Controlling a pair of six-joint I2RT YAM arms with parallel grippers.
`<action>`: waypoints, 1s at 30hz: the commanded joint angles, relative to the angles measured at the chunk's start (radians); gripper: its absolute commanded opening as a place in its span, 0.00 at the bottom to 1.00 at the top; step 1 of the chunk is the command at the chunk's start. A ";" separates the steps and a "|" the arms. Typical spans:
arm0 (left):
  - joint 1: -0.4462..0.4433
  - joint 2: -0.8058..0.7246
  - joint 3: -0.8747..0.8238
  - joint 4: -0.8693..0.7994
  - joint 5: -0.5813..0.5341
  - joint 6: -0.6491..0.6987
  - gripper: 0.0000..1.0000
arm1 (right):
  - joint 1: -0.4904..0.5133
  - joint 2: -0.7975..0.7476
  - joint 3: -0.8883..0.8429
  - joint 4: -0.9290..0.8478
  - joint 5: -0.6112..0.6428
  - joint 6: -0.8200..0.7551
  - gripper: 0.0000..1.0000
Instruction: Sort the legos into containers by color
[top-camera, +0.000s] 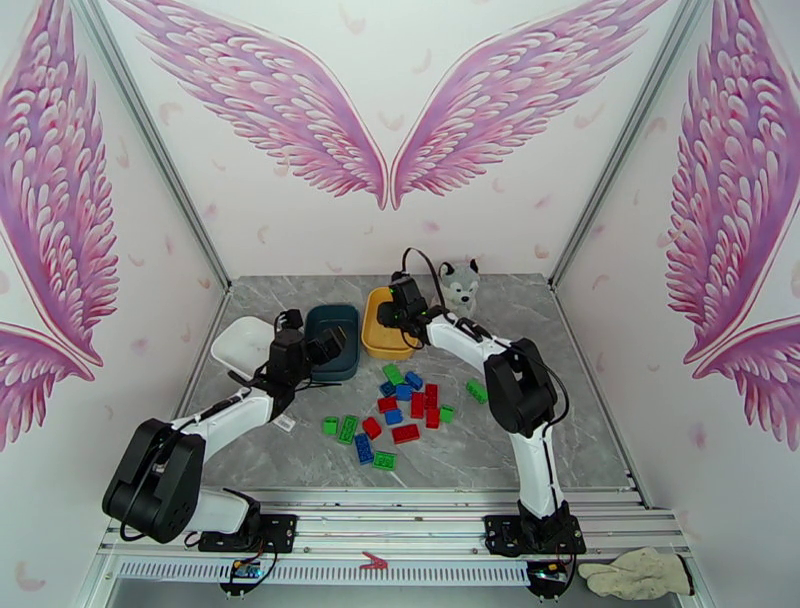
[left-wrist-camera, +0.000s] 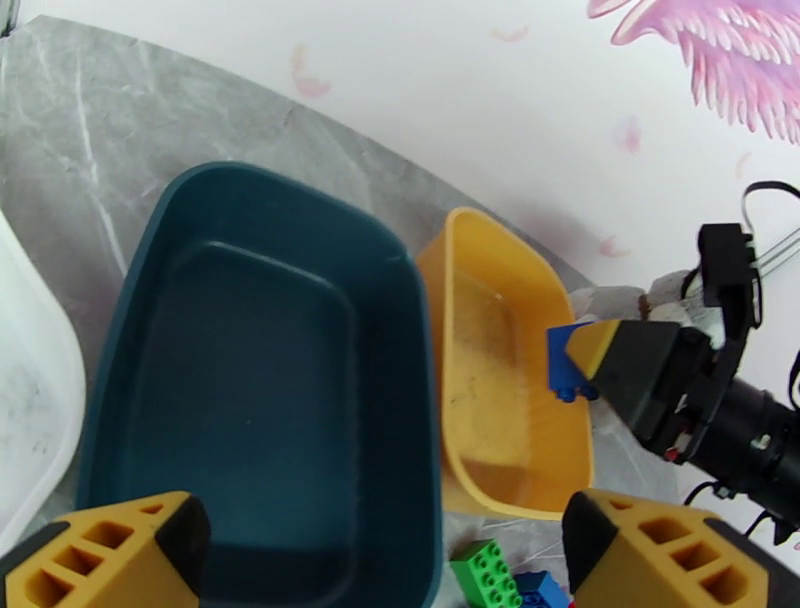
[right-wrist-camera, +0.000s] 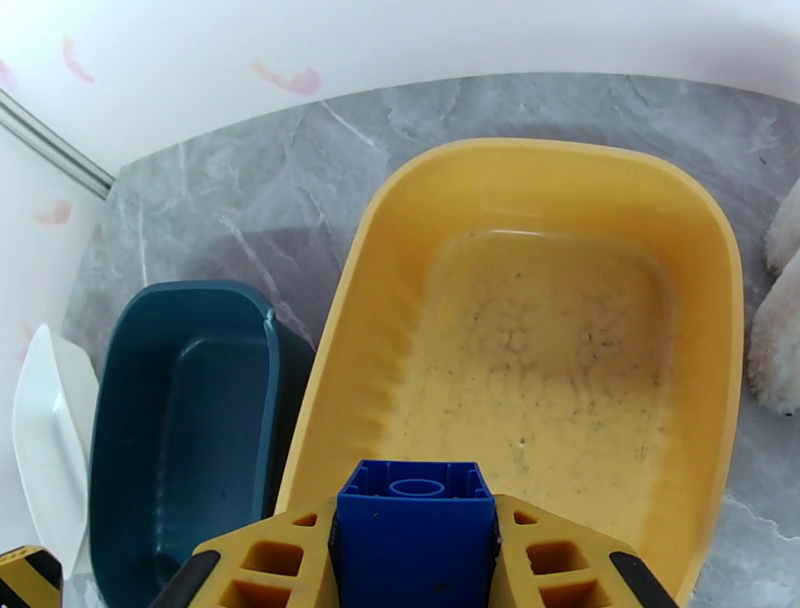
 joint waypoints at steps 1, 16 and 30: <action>-0.039 -0.035 -0.058 0.053 0.015 0.010 0.99 | -0.006 -0.002 -0.003 -0.017 0.039 -0.053 0.59; -0.169 -0.131 -0.119 -0.025 -0.137 0.045 0.99 | 0.117 -0.537 -0.549 0.011 0.070 -0.143 0.74; -0.131 -0.398 -0.276 -0.146 -0.207 0.022 0.99 | 0.419 -0.595 -0.702 -0.041 0.073 0.006 0.64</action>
